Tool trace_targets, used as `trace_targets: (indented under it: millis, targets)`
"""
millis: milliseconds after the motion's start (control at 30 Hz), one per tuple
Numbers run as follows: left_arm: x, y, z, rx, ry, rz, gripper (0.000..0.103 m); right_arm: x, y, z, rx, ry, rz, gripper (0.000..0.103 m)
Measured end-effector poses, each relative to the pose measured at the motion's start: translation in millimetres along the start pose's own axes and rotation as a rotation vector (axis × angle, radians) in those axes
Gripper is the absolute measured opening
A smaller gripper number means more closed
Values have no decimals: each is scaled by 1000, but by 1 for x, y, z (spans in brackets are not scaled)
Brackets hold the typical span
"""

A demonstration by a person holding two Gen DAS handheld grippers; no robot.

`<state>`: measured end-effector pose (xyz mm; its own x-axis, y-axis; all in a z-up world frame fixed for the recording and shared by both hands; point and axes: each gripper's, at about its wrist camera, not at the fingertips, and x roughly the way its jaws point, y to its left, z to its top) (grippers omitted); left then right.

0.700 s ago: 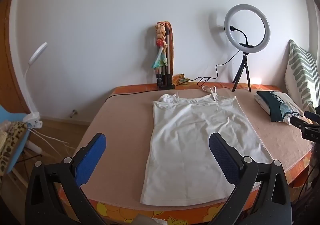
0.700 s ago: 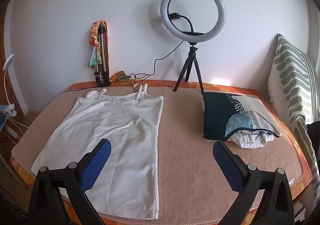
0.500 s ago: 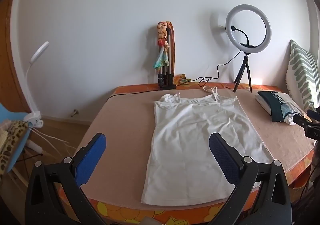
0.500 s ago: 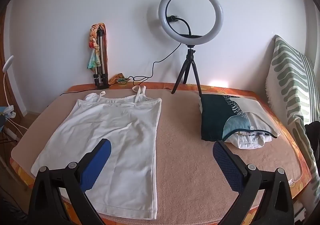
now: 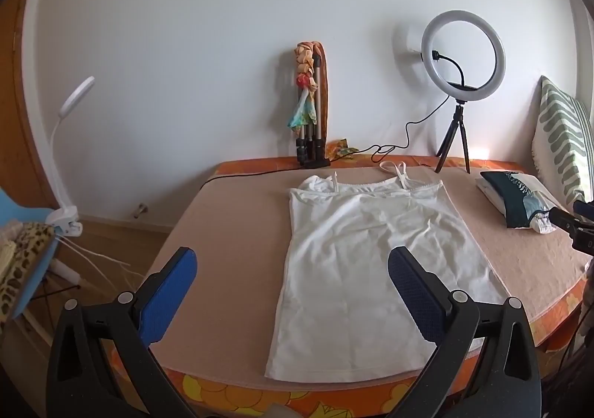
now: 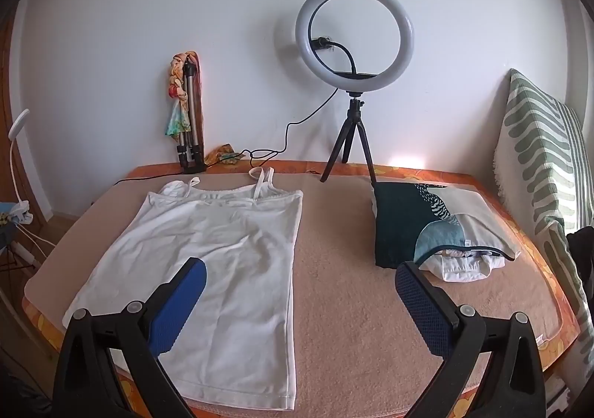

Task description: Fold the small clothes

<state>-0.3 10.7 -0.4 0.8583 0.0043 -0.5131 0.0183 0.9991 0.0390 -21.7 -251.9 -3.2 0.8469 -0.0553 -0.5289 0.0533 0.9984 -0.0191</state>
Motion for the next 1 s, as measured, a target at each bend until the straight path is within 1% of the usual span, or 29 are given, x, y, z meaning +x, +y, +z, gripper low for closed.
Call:
trace_targets:
  millis: [1000]
  targets:
    - [-2,2,-1,-4,-11,5,103,-1,-1,1,-3,-10,-14,103]
